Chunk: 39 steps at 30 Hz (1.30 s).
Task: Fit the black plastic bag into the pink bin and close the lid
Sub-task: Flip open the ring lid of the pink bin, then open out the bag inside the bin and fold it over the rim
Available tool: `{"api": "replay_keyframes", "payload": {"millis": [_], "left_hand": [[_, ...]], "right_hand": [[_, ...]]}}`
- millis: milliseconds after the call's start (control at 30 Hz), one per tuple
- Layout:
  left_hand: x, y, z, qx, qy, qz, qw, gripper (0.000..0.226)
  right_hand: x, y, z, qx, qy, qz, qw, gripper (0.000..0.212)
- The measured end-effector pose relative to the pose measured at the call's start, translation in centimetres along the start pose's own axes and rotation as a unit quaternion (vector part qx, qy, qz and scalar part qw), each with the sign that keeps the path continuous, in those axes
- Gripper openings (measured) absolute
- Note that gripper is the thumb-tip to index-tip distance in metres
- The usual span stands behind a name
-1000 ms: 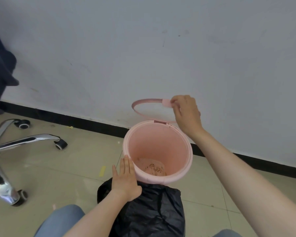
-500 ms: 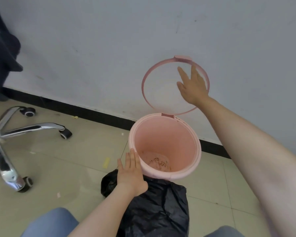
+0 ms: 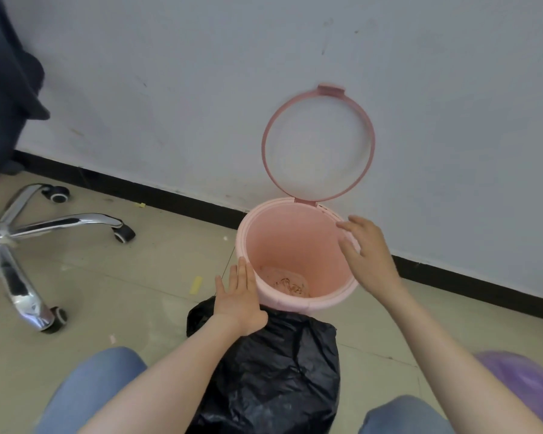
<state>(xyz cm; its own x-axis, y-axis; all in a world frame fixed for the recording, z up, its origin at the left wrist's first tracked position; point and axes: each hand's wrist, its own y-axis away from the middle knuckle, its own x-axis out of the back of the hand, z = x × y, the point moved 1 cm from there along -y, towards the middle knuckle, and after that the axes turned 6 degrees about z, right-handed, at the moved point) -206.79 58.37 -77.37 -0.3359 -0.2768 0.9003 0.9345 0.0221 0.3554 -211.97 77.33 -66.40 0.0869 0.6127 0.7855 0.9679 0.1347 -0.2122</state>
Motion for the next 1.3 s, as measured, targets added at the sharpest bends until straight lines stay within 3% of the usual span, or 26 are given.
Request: {"api": "replay_keyframes", "payload": {"millis": [200, 367, 433, 500, 567, 633, 733, 900, 1000, 1167, 1300], "left_hand": [[-1.2, 1.5, -1.3, -0.001, 0.178, 0.085, 0.98, 0.085], [-6.3, 3.5, -0.5, -0.04, 0.128, 0.048, 0.99, 0.078], [-8.5, 4.3, 0.1, -0.086, 0.08, -0.028, 0.993, 0.096], [-10.6, 5.1, 0.4, -0.148, 0.045, -0.121, 0.981, 0.119], [-12.3, 5.9, 0.1, -0.209, -0.011, -0.209, 0.955, 0.127], [-14.1, 6.4, -0.5, -0.245, -0.087, -0.25, 0.933, 0.128], [-15.6, 6.4, -1.3, -0.23, -0.154, -0.232, 0.932, 0.114], [-15.5, 4.8, -1.1, -0.204, -0.126, -0.159, 0.958, 0.058], [-14.8, 3.9, -1.1, -0.162, -0.039, -0.109, 0.98, 0.028], [-13.6, 3.2, -0.9, -0.092, 0.081, -0.053, 0.991, 0.025], [-12.7, 3.2, -0.1, -0.093, 0.133, -0.057, 0.985, 0.025]], "right_hand": [[-3.8, 8.5, 2.6, -0.057, -0.011, -0.059, 0.997, 0.029], [-8.4, 11.2, 5.8, -0.114, 0.087, -0.096, 0.985, 0.036], [-9.8, 12.5, 6.7, -0.139, 0.132, -0.152, 0.97, 0.062], [-11.4, 14.0, 8.3, -0.133, 0.155, -0.236, 0.95, 0.111], [-12.6, 15.6, 9.4, -0.13, 0.164, -0.329, 0.921, 0.126], [-13.0, 17.0, 10.4, -0.136, 0.165, -0.39, 0.896, 0.115], [-13.8, 18.5, 11.7, -0.145, 0.166, -0.431, 0.875, 0.093], [-15.1, 19.6, 11.4, -0.13, 0.127, -0.457, 0.87, 0.099], [-15.2, 19.8, 11.3, -0.114, 0.118, -0.458, 0.873, 0.104], [-15.1, 19.5, 11.1, -0.084, 0.14, -0.414, 0.895, 0.106], [-14.4, 18.8, 11.4, -0.066, 0.19, -0.343, 0.918, 0.08]]}}
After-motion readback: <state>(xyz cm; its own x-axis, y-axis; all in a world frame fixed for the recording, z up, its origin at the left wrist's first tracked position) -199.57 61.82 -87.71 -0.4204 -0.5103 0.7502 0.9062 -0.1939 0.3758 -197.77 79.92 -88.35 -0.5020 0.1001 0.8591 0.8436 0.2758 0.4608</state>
